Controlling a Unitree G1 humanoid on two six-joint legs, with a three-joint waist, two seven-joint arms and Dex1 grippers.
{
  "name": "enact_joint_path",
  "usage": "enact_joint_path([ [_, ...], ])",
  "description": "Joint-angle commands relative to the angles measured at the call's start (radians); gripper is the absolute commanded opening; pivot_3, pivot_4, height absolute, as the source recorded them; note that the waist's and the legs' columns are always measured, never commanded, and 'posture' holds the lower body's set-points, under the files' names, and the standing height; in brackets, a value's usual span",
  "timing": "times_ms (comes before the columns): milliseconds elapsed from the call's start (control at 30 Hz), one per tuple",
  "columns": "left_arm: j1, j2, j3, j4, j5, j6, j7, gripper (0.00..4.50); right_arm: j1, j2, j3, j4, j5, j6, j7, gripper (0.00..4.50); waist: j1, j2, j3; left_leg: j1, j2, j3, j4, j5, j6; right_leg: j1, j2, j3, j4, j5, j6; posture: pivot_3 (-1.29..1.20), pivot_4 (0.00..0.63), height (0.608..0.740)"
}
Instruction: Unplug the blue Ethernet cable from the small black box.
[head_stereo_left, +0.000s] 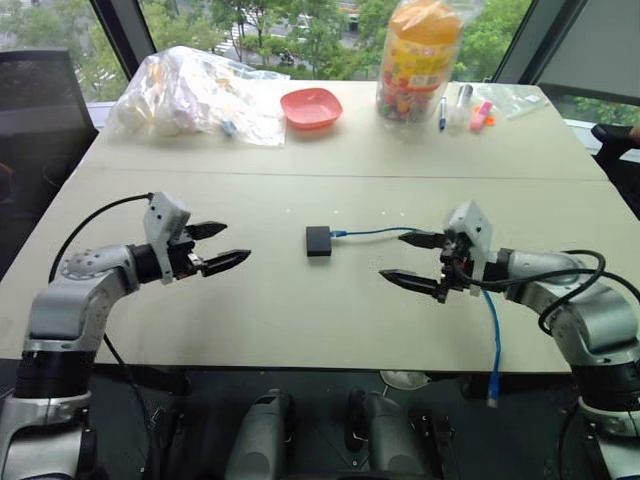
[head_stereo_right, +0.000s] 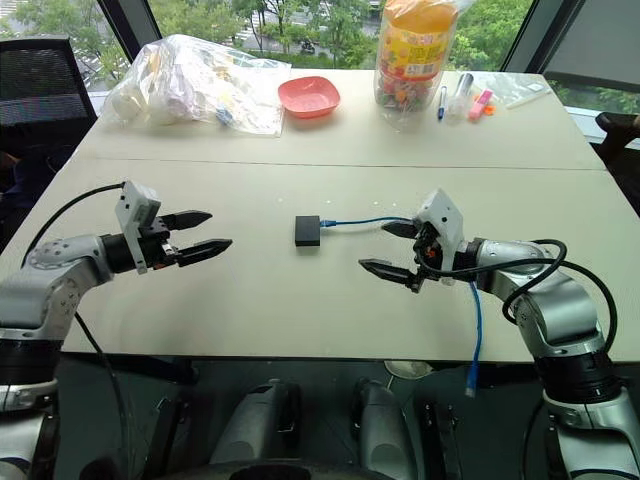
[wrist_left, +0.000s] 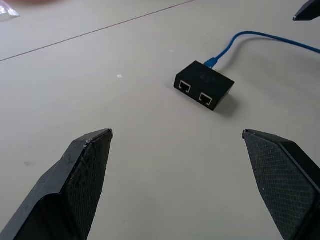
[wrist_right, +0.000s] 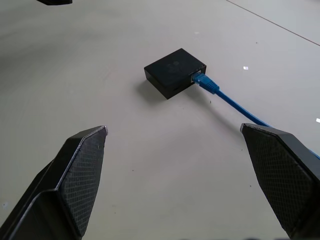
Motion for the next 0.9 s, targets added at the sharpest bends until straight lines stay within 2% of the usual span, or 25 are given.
enact_joint_path([
  [33, -0.019, 0.03, -0.024, 0.005, 0.02, -0.03, -0.049, 4.32, -0.03, 0.016, -0.02, 0.009, -0.01, -0.036, -0.013, 4.5, 0.0, 0.0, 0.0, 0.0, 0.0, 0.0, 0.0, 0.0, 0.0, 0.0, 0.0, 0.0, 0.0, 0.0, 0.0, 0.0, 0.15, 0.74],
  [133, -0.027, 0.027, -0.055, 0.021, 0.073, -0.078, -0.041, 4.32, -0.037, 0.029, -0.012, 0.024, -0.026, -0.051, -0.023, 4.5, 0.0, 0.0, 0.0, 0.0, 0.0, 0.001, -0.001, 0.0, 0.0, -0.001, 0.0, 0.0, 0.0, 0.0, 0.0, 0.0, 0.15, 0.74],
  [367, -0.064, -0.016, -0.056, 0.011, 0.029, -0.028, -0.044, 4.32, -0.064, 0.055, 0.016, 0.052, -0.064, -0.094, -0.023, 4.5, -0.001, 0.0, 0.0, -0.001, 0.0, 0.002, -0.001, 0.0, 0.001, -0.002, 0.0, 0.001, 0.0, 0.0, 0.0, 0.0, 0.15, 0.74],
  [633, -0.1, 0.006, -0.059, 0.025, 0.019, -0.012, -0.086, 4.32, -0.138, 0.078, 0.075, 0.153, -0.132, -0.178, 0.016, 4.5, -0.001, 0.0, 0.0, -0.001, 0.0, 0.003, -0.001, 0.002, 0.003, -0.003, 0.0, 0.001, 0.002, 0.0, 0.0, 0.0, 0.15, 0.74],
  [800, -0.165, 0.06, -0.117, 0.031, 0.038, 0.004, -0.181, 4.32, -0.315, 0.175, 0.204, 0.47, -0.281, -0.358, 0.064, 4.5, -0.006, 0.001, 0.0, -0.001, 0.0, 0.004, 0.0, 0.002, 0.003, -0.003, 0.001, 0.002, 0.002, 0.001, -0.001, 0.0, 0.15, 0.74],
  [900, -0.184, 0.092, -0.114, 0.011, 0.022, 0.03, -0.212, 4.32, -0.461, 0.265, 0.242, 0.757, -0.346, -0.484, 0.09, 4.5, -0.01, 0.0, 0.001, -0.001, 0.0, 0.005, -0.001, 0.002, 0.004, -0.004, 0.001, 0.002, 0.003, 0.001, 0.0, 0.0, 0.15, 0.74],
])
